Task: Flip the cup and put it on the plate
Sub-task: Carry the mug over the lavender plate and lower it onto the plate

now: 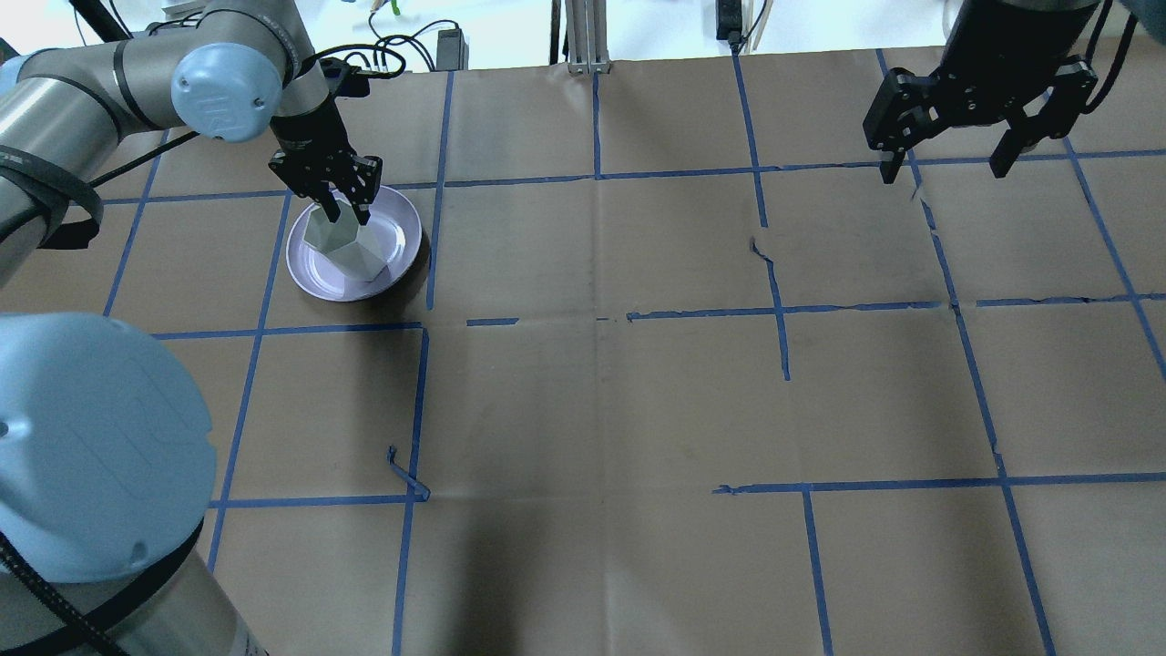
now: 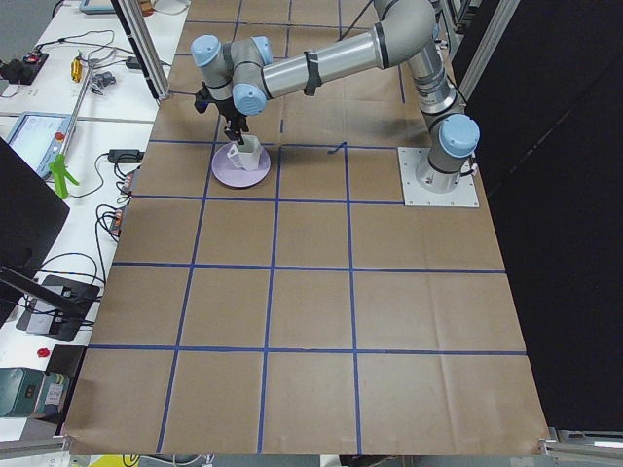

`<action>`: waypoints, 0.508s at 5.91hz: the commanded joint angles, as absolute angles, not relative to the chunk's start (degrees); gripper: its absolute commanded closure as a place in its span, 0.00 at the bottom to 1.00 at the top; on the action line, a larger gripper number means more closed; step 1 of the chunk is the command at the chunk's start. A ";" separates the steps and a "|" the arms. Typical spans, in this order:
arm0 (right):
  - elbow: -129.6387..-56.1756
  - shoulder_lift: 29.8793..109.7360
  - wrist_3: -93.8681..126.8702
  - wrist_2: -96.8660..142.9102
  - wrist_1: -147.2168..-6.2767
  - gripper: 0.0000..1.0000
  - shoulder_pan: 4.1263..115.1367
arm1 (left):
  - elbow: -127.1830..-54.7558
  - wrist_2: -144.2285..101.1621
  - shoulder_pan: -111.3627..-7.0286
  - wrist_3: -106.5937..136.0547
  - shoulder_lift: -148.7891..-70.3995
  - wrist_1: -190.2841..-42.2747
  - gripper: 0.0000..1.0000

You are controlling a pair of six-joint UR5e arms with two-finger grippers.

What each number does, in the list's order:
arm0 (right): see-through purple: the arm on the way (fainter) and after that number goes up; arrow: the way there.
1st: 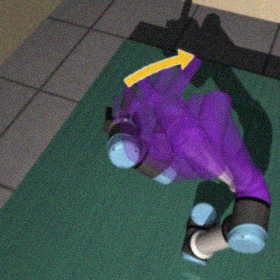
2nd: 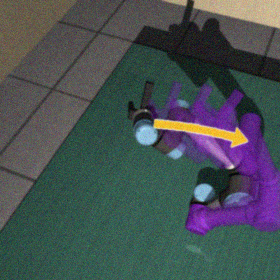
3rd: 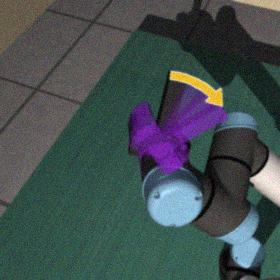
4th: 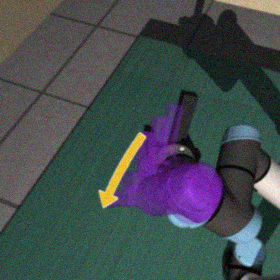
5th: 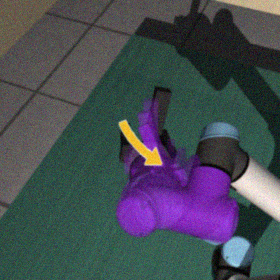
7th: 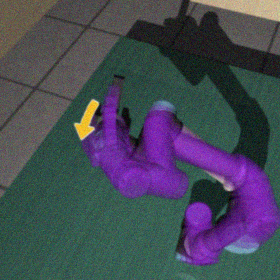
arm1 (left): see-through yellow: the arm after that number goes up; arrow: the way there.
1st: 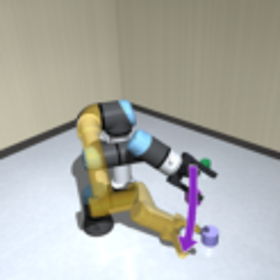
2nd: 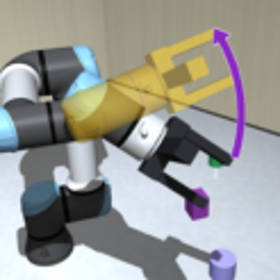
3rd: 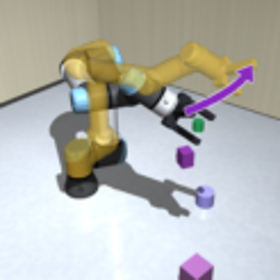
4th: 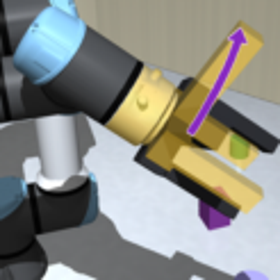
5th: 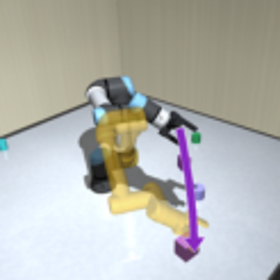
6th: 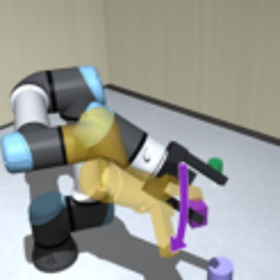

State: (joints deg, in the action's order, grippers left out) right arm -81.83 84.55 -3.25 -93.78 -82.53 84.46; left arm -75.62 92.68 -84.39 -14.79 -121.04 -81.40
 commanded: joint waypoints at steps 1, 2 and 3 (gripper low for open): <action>-81.83 84.55 -3.25 -93.78 -82.53 0.00 84.46 | -75.76 92.99 -84.55 -14.77 -114.74 -85.05 0.01; -81.83 84.55 -3.25 -93.78 -82.62 0.00 84.46 | -76.20 93.08 -84.55 -14.77 -111.30 -89.25 0.01; -81.83 84.55 -3.25 -93.78 -82.53 0.00 84.46 | -76.11 93.08 -84.72 -11.20 -108.22 -92.34 0.01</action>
State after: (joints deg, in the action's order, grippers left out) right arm -81.83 84.55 -3.25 -93.78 -82.57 84.46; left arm -76.06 93.03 -84.60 -13.71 -111.57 -88.99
